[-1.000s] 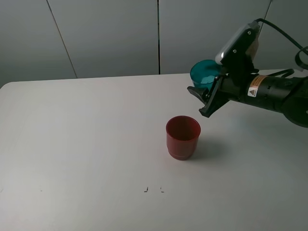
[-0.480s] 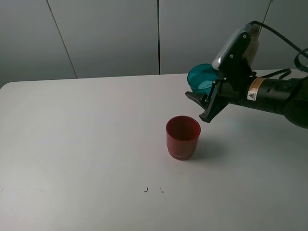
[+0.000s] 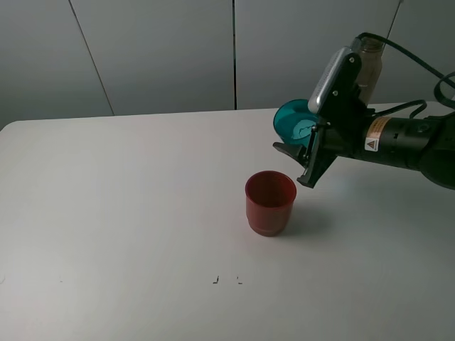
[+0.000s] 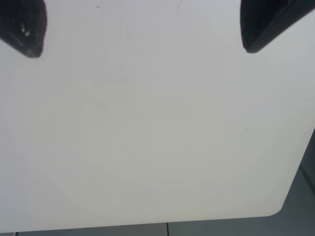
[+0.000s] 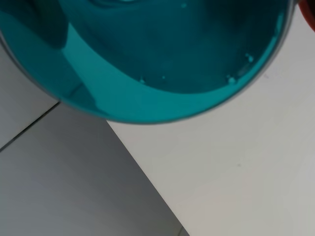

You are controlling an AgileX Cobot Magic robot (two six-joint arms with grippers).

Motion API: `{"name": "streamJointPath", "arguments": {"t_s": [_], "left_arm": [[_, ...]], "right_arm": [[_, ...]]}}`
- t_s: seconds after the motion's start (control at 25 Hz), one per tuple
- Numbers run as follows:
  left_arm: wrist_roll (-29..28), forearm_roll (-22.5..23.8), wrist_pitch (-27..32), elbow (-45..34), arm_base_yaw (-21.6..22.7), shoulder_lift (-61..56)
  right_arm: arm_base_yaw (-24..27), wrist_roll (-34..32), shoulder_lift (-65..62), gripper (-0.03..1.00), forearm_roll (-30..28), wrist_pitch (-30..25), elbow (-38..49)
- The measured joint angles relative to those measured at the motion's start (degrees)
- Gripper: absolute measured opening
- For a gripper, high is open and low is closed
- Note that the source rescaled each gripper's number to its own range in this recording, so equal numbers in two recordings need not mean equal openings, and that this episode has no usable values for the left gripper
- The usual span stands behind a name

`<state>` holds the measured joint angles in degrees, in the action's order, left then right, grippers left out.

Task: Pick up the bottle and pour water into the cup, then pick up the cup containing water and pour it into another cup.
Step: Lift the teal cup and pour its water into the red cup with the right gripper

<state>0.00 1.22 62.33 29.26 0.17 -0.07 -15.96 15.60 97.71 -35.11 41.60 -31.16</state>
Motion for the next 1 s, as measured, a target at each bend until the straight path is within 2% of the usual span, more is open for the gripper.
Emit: {"name": "streamJointPath", "arguments": {"t_s": [0.24, 0.76, 1.0], "left_arm": [[0.39, 0.00, 0.00, 0.00, 0.00, 0.00], [0.39, 0.00, 0.00, 0.00, 0.00, 0.00], [0.39, 0.00, 0.00, 0.00, 0.00, 0.00]], "right_arm": [[0.00, 3.77, 0.00, 0.04, 0.16, -0.12, 0.00], [0.00, 21.29, 0.00, 0.04, 0.38, -0.12, 0.00], [0.00, 25.67, 0.00, 0.04, 0.46, -0.12, 0.00]]}}
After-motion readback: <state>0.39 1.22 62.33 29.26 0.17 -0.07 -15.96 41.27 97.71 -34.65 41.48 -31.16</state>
